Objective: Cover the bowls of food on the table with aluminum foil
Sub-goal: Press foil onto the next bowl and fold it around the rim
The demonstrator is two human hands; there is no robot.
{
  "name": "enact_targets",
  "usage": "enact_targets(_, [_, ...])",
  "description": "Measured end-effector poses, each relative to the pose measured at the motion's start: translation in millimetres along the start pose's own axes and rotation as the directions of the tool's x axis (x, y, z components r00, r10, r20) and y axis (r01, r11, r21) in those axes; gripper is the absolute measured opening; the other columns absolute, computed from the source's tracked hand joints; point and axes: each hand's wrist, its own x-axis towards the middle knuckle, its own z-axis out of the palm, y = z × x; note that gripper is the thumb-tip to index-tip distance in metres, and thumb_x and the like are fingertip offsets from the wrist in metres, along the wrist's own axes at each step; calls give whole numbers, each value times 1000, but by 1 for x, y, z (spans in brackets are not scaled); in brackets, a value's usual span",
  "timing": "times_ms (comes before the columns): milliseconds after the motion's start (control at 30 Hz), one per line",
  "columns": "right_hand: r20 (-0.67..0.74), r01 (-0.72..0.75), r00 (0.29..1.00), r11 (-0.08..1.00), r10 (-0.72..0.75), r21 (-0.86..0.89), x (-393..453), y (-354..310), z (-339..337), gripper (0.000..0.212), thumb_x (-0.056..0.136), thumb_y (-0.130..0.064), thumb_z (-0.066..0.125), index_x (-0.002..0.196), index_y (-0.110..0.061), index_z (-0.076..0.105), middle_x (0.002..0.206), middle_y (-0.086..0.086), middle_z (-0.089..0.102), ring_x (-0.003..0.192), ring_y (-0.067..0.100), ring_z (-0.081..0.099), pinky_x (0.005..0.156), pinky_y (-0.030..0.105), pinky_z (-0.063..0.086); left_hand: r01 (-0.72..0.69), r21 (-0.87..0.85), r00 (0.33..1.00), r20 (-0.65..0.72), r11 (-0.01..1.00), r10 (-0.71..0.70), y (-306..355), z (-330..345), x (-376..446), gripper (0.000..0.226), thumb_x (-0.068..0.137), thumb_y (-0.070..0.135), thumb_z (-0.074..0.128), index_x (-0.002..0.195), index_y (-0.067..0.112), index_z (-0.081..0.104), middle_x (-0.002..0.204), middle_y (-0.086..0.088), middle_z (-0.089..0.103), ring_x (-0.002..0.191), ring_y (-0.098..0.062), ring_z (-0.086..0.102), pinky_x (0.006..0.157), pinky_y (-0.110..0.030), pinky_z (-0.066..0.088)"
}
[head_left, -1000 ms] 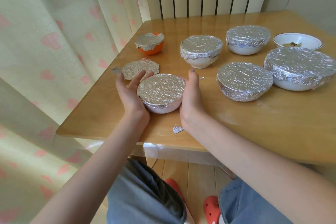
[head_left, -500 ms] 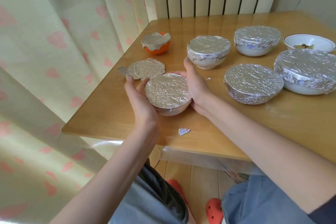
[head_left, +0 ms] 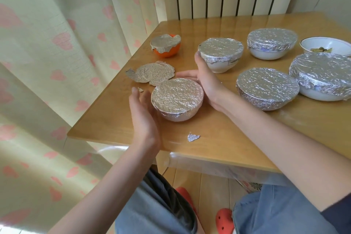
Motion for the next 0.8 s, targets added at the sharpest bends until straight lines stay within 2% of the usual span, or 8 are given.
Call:
enact_targets(67, [59,-12,998,1000,13,-14,2,3,5,84,78,-83,15,93,-29,77,130,6,60,123,20,52,112,44,29,-40,102,999,23,994,37,-4,7,-6,68,94,62,29,136,15,53,130,-4,63,123,-18,57,111,-37,37])
enact_targets(167, [56,-44,997,999,44,-9,4,3,7,78,85,-78,21,97,-23,75,121,5,66,115,19,59,110,41,35,-38,265,998,-43,963,51,-11,11,-5,87,75,80,35,142,26,47,142,5,53,131,-15,48,115,-39,30])
enact_targets(267, [46,-67,997,997,68,-35,7,6,6,86,76,-85,27,113,-19,68,121,3,66,113,17,60,109,39,37,-93,375,991,-53,922,121,-12,12,-4,61,101,57,23,150,23,34,153,4,37,141,-14,33,106,-22,21])
enact_targets(400, [29,-70,997,997,71,-13,10,9,7,81,86,-76,25,117,-13,65,114,4,68,108,17,62,107,37,39,-110,402,991,-28,909,132,-14,13,-4,55,104,49,19,151,22,30,156,4,32,143,-14,27,98,-20,18])
enact_targets(533, [51,-86,995,995,83,53,3,3,6,82,89,-74,19,109,-11,67,106,6,71,102,17,65,103,35,43,-80,303,995,-36,950,95,-19,7,7,81,85,73,30,148,23,40,150,5,44,139,-16,39,119,-35,22])
enact_targets(633, [82,-89,994,981,75,174,-3,2,1,87,90,-71,10,111,-8,65,109,9,70,103,18,65,97,33,46,-40,150,996,79,988,28,-14,-5,10,87,81,78,30,142,19,49,138,-1,58,130,-17,51,116,-40,30])
enact_targets(733, [-238,0,967,940,86,341,-11,10,-3,66,94,-65,17,99,-18,63,120,7,64,113,17,58,108,41,35,11,-68,979,203,998,3,-9,-13,13,70,101,58,16,143,9,43,140,-9,56,130,-19,51,117,-36,28])
enact_targets(800, [-333,12,934,917,133,399,-18,17,5,62,95,-62,22,100,-18,64,119,4,65,114,17,57,110,41,34,23,-97,965,262,995,3,-10,-12,14,72,102,56,13,141,6,46,136,-12,59,128,-21,53,116,-37,29])
